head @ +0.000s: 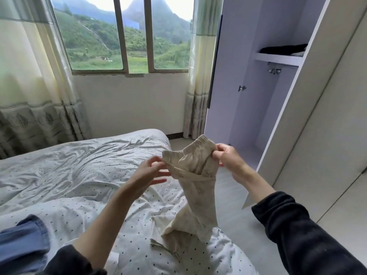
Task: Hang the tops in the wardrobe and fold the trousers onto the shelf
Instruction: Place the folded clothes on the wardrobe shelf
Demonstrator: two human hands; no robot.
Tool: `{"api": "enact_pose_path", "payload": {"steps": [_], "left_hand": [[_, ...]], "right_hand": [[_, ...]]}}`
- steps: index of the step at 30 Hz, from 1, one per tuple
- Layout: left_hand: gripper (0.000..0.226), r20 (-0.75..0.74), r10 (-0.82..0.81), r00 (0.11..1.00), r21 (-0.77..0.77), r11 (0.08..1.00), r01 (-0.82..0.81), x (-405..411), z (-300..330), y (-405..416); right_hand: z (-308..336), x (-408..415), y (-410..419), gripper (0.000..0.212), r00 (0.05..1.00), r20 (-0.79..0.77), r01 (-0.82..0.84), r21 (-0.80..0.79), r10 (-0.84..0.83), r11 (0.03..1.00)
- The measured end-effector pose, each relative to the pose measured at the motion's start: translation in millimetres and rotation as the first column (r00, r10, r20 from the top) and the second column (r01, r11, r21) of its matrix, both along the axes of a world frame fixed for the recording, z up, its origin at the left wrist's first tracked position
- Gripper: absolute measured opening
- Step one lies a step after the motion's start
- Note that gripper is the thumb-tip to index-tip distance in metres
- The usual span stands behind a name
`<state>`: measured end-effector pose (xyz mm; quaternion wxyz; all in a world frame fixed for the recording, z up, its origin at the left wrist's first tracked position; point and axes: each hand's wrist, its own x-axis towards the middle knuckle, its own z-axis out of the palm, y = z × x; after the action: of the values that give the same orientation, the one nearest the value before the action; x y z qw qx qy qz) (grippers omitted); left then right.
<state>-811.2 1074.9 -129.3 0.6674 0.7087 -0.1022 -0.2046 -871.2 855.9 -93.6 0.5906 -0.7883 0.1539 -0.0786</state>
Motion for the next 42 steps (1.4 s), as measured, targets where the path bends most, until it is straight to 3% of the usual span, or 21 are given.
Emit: {"api": "enact_pose_path", "payload": {"steps": [4, 8, 12, 13, 15, 19, 23, 26, 28, 31, 33, 35, 38, 41, 42], "left_hand": [[0.014, -0.173, -0.029, 0.985, -0.288, 0.957, -0.023, 0, 18, -11], [0.017, -0.131, -0.088, 0.987, -0.287, 0.957, 0.047, 1, 29, -20], [0.02, -0.042, -0.154, 0.987, -0.261, 0.955, 0.138, -3, 38, -26], [0.021, -0.034, -0.182, 0.983, -0.258, 0.951, 0.167, -5, 39, -27], [0.023, -0.026, -0.21, 0.977, -0.246, 0.949, 0.197, -7, 40, -27], [0.024, 0.014, -0.081, 0.997, -0.206, 0.975, 0.083, 9, 45, -19], [0.02, 0.086, -0.061, 0.994, -0.167, 0.983, 0.074, 26, 60, -27], [0.026, 0.207, -0.228, 0.951, -0.178, 0.947, 0.266, 31, 86, -38], [0.023, 0.284, -0.317, 0.905, -0.123, 0.924, 0.362, 32, 103, -42], [0.006, 0.356, -0.252, 0.9, -0.07, 0.953, 0.295, 28, 120, -62], [0.009, 0.38, -0.204, 0.902, -0.058, 0.968, 0.243, 20, 122, -80], [0.013, 0.392, -0.215, 0.894, -0.028, 0.969, 0.245, 12, 119, -96], [0.02, 0.387, -0.235, 0.892, -0.01, 0.966, 0.258, 2, 113, -111], [0.023, 0.381, -0.225, 0.897, -0.023, 0.967, 0.252, -2, 115, -113], [0.021, 0.376, -0.209, 0.903, -0.044, 0.969, 0.242, 0, 117, -111]], "right_hand": [[-20, -6, -1, 0.026, 0.986, -0.162, -0.035, 0.03, 0.039, 0.999], [-28, -17, 3, 0.031, 0.984, -0.179, -0.008, -0.053, -0.002, 0.999], [-30, -18, 14, 0.073, 0.963, -0.251, -0.078, 0.07, 0.093, 0.994], [-32, -17, 16, 0.073, 0.964, -0.255, -0.056, 0.085, 0.076, 0.995], [-35, -14, 19, 0.052, 0.977, -0.213, 0.003, 0.068, 0.012, 0.998], [-27, -12, 3, 0.008, 0.987, -0.035, 0.158, 0.042, -0.156, 0.987], [8, -9, -23, 0.013, 0.981, 0.009, 0.191, 0.145, -0.195, 0.971], [36, -16, -43, 0.02, 0.993, 0.042, 0.092, 0.348, -0.114, 0.933], [48, -24, -55, 0.024, 0.995, 0.069, 0.034, 0.404, -0.067, 0.914], [53, -33, -59, 0.018, 0.989, 0.022, 0.139, 0.243, -0.148, 0.96], [47, -41, -50, 0.033, 0.979, -0.068, 0.196, 0.069, -0.192, 0.978], [38, -53, -35, 0.041, 0.99, -0.111, 0.097, 0.048, -0.091, 0.994], [20, -63, -9, 0.025, 0.989, -0.151, 0.009, 0.026, -0.005, 1.0], [-12, -51, -11, 0.015, 0.97, -0.15, 0.167, -0.165, -0.192, 0.972], [-18, -49, -19, 0.023, 0.95, -0.135, 0.247, -0.224, -0.281, 0.943]]}}
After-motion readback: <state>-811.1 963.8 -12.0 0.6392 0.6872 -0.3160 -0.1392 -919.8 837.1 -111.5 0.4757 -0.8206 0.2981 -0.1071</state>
